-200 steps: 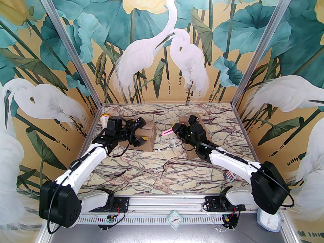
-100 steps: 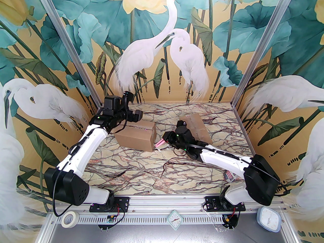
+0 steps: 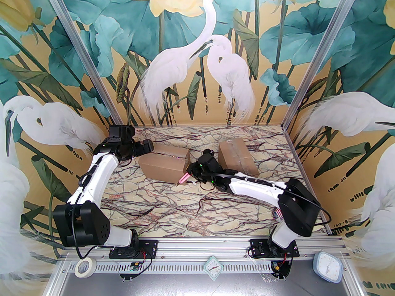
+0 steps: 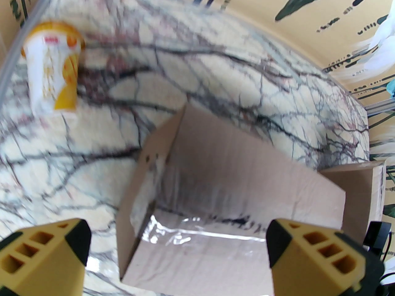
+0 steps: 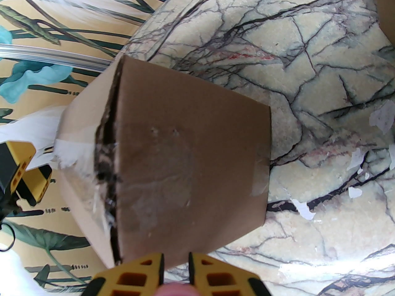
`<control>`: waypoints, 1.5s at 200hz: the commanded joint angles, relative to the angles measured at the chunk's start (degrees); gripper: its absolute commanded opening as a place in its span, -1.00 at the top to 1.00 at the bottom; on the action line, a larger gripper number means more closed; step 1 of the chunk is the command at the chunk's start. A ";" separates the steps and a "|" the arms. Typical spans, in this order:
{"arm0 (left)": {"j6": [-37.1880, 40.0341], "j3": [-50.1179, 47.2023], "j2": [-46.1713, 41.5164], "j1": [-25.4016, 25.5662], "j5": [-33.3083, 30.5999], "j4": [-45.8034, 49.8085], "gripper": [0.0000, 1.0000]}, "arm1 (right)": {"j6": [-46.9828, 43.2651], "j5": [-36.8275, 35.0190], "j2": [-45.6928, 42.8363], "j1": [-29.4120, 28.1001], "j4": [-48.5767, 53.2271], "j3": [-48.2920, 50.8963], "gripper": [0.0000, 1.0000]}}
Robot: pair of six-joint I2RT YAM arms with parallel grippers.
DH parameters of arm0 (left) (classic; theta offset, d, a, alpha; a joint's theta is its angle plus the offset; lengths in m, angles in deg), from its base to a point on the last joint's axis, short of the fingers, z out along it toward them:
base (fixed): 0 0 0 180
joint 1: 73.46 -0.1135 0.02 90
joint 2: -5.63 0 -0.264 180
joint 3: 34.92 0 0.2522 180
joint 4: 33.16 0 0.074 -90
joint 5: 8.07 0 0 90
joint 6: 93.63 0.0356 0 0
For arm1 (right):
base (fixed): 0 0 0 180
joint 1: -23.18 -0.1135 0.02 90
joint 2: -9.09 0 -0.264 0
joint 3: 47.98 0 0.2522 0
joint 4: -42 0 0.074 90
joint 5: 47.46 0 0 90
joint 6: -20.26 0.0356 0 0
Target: Unpack the express box
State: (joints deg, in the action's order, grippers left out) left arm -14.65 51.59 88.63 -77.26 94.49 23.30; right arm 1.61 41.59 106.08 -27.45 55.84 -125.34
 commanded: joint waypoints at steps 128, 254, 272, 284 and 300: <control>-6.04 -13.14 -14.90 4.76 10.34 -0.31 -0.99 | -9.05 -8.60 -0.90 9.28 8.31 -5.08 1.00; 7.99 20.36 13.78 1.95 3.72 9.61 -0.99 | -7.61 -10.00 -0.10 5.28 12.80 -5.77 1.00; 8.13 19.40 15.39 1.99 4.40 8.86 -0.99 | -8.45 -10.18 0.99 5.41 12.97 -7.07 1.00; 8.26 17.97 15.20 1.95 4.70 7.76 -0.99 | -9.06 -9.78 2.30 5.67 13.36 -8.66 1.00; 8.74 16.39 15.14 1.95 5.37 6.97 -0.99 | -9.89 -8.56 4.21 6.44 13.69 -10.72 1.00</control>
State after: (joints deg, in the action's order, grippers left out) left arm -7.84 69.28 104.72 -75.24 98.75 29.31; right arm -6.12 33.06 107.26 -21.94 68.47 -132.50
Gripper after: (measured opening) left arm 0.995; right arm 0.187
